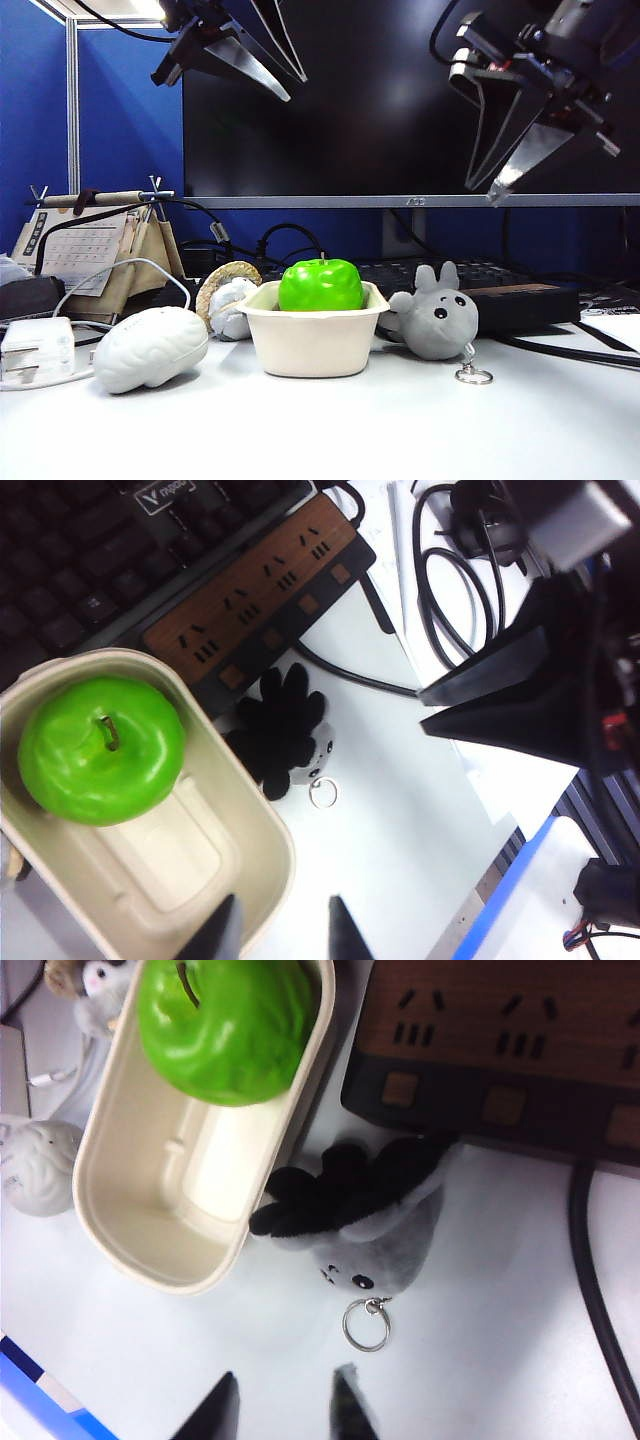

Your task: Place the tilting octopus upright.

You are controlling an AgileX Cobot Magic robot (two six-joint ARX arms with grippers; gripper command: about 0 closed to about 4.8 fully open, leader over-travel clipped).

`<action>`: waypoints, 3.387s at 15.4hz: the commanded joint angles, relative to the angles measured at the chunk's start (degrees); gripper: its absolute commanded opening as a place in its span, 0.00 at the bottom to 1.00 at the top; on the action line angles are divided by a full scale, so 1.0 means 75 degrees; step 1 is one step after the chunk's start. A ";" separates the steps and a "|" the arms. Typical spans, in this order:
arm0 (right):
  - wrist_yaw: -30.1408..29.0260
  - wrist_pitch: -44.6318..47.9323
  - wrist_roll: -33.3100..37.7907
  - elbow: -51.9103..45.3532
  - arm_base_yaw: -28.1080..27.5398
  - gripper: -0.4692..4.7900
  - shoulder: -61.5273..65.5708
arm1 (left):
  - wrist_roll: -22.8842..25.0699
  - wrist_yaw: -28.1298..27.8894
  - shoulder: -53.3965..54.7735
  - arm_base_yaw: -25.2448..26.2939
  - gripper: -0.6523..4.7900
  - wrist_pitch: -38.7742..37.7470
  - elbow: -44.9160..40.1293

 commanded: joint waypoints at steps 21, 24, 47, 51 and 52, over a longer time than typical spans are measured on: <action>-0.0335 0.0866 -0.0015 0.0015 0.0026 0.48 0.1504 | 0.0032 0.0035 -0.0003 0.0009 0.34 -0.0175 0.0017; -0.0385 0.1026 -0.0015 0.0017 0.0076 0.48 0.1722 | 0.0032 0.0035 -0.0003 0.0009 0.34 -0.0175 0.0017; 0.0044 0.1195 0.0761 0.0015 0.0114 0.40 0.1740 | 0.0038 0.0020 -0.0003 0.0009 0.34 -0.0160 0.0017; 0.0029 0.1058 0.0758 0.0017 0.0114 0.42 0.1740 | 0.0035 0.0012 -0.0003 0.0009 0.34 -0.0119 0.0017; 0.0020 0.1087 0.0758 0.0023 0.0114 0.48 0.1740 | 0.0038 0.0015 -0.0003 0.0009 0.34 -0.0119 0.0017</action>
